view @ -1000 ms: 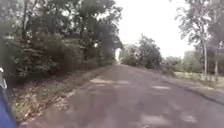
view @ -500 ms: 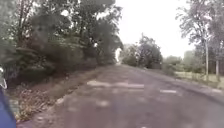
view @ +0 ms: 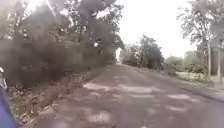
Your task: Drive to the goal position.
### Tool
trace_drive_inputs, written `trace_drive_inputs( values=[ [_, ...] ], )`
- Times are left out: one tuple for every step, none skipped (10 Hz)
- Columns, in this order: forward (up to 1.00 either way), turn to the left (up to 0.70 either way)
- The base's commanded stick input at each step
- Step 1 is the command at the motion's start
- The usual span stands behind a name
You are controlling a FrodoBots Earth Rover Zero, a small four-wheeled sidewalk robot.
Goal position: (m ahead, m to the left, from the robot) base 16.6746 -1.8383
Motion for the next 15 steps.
trace_drive_inputs(
  values=[
    [0.70,-0.01],
    [0.70,-0.01],
    [0.70,-0.01],
    [0.70,-0.01],
    [0.70,-0.01],
    [0.70,-0.01],
    [0.70,-0.01],
    [0.70,-0.01],
    [0.70,-0.01],
    [0.70,-0.01],
    [0.70,-0.01],
    [0.70,-0.01],
    [0.70,-0.05],
    [0.70,-0.14],
    [0.70,-0.01]
  ],
)
